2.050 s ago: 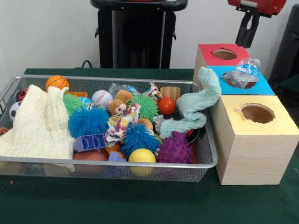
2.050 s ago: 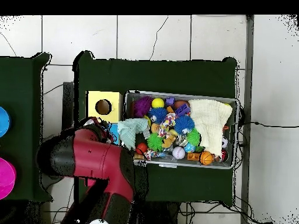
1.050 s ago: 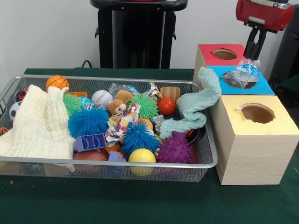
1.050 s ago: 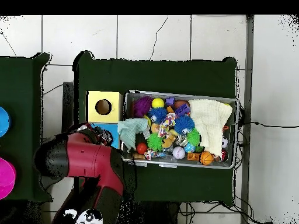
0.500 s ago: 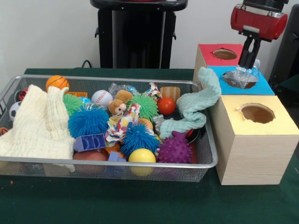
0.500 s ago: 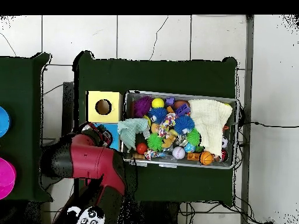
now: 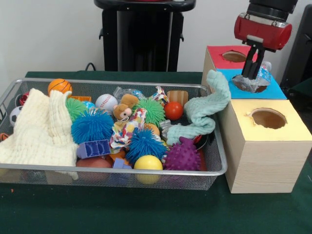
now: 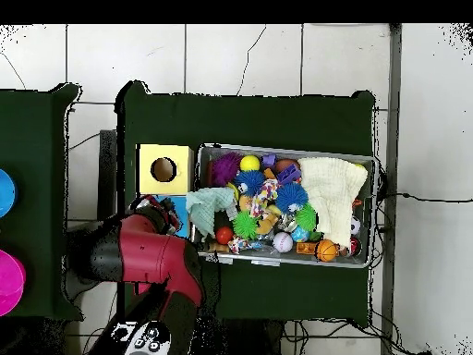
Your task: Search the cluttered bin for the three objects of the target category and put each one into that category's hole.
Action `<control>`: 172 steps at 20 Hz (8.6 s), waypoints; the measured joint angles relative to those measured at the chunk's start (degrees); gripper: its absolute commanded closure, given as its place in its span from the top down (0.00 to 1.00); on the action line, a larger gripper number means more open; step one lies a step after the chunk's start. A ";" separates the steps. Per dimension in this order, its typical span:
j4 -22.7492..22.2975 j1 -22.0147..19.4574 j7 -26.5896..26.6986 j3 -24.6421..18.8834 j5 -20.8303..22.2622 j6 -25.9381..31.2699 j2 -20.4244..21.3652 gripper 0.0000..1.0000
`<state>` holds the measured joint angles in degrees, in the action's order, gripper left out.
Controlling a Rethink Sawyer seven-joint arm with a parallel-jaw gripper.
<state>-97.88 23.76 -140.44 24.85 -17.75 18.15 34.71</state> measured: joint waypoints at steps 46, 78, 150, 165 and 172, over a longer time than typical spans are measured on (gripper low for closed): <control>-2.81 -0.18 0.00 2.88 9.40 0.01 -0.31 0.00; -3.93 -14.50 0.00 8.51 13.40 -3.54 -2.34 1.00; -12.33 -26.81 0.00 -7.85 20.99 -21.70 -8.60 1.00; -12.34 -25.83 0.00 -7.92 21.03 -21.92 -8.55 1.00; -12.34 -22.47 0.00 -7.11 21.03 -21.00 -8.18 1.00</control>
<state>-110.22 1.29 -140.44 17.75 3.28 -2.85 26.54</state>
